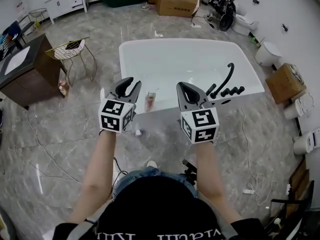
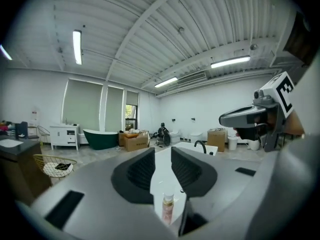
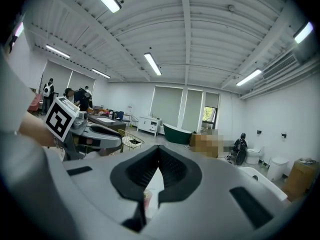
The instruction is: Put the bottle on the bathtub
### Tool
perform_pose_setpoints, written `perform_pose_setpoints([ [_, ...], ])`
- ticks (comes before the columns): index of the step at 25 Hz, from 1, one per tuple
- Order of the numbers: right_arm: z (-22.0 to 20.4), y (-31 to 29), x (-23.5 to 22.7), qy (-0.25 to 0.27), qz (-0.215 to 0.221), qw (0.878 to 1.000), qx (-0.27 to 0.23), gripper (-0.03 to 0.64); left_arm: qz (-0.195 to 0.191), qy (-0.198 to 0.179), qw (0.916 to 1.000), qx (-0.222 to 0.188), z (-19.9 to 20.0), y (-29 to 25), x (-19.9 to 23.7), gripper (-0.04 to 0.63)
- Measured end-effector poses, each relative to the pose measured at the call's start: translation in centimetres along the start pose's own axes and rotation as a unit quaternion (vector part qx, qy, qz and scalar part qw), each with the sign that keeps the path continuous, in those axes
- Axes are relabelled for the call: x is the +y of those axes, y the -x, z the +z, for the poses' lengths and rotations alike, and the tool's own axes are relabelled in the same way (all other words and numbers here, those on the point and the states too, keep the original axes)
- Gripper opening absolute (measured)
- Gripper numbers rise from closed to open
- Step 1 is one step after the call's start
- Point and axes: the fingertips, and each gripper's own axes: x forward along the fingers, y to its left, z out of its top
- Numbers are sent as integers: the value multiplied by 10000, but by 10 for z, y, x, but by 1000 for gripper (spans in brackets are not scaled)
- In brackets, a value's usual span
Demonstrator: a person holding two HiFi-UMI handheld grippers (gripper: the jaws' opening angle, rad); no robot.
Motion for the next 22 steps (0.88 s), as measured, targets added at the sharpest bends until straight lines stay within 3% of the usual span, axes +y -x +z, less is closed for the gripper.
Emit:
perform_pose_setpoints([
  [2, 12, 5, 2, 122, -10, 9998, -124, 16, 213, -99, 9996, -184, 13, 10, 6, 43],
  [4, 22, 9, 1, 236, -38, 9994, -231, 15, 325, -167, 9987, -360, 26, 18, 8, 12],
  [12, 51, 25, 2, -36, -86, 9978, -657, 15, 580, -645, 9913, -993, 74, 52, 8, 12],
  [22, 83, 41, 2, 131, -240, 9949, -966, 15, 790, -794, 9839, -1396, 102, 77, 7, 12],
])
